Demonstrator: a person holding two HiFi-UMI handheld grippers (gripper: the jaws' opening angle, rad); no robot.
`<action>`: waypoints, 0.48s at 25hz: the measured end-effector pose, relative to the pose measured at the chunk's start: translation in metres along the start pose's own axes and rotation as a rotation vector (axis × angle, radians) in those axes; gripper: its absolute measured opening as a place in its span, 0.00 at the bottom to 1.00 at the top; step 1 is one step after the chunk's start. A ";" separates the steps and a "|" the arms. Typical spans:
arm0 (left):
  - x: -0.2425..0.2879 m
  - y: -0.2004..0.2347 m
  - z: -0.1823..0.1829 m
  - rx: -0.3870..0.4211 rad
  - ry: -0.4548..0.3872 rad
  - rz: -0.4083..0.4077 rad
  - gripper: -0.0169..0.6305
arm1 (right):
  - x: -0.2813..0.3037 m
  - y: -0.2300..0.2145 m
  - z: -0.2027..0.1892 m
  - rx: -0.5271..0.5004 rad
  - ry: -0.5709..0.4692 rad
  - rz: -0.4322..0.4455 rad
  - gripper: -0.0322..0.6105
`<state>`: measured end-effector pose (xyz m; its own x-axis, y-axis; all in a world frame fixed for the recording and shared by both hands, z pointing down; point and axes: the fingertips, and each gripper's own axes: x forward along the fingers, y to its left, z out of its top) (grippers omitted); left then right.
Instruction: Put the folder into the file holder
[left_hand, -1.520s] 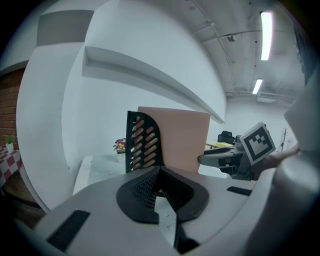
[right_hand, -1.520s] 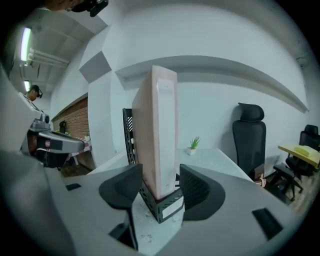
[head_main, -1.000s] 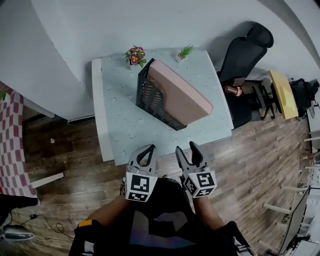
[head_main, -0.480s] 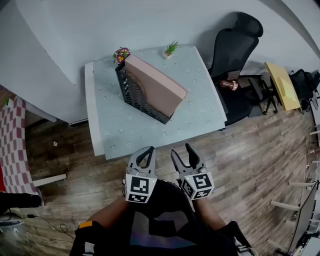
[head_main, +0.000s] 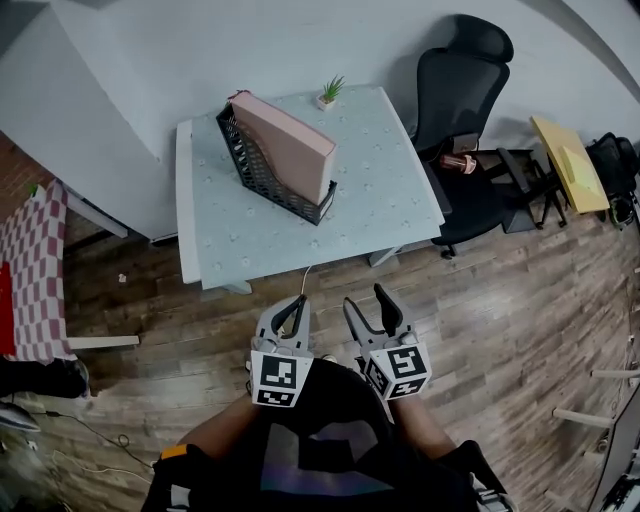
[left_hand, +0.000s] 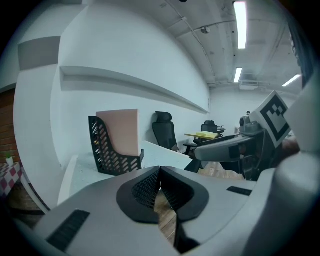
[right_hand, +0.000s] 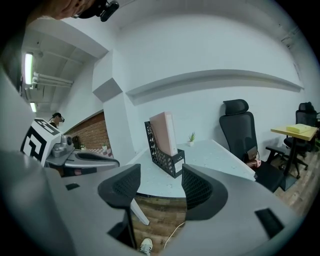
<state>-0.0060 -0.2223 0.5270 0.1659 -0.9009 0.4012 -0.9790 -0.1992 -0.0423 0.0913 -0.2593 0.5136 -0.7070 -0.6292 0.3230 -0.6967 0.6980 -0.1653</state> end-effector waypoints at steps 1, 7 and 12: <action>-0.005 -0.005 -0.002 0.002 0.001 0.007 0.04 | -0.008 0.001 -0.003 0.002 -0.005 0.004 0.44; -0.036 -0.036 -0.019 -0.008 0.003 0.031 0.04 | -0.050 0.015 -0.022 -0.016 0.004 0.026 0.45; -0.051 -0.052 -0.028 -0.022 0.001 0.034 0.04 | -0.068 0.023 -0.040 -0.030 0.047 0.024 0.45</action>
<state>0.0327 -0.1552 0.5349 0.1328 -0.9063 0.4012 -0.9864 -0.1605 -0.0360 0.1282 -0.1867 0.5250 -0.7166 -0.5958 0.3626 -0.6750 0.7232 -0.1457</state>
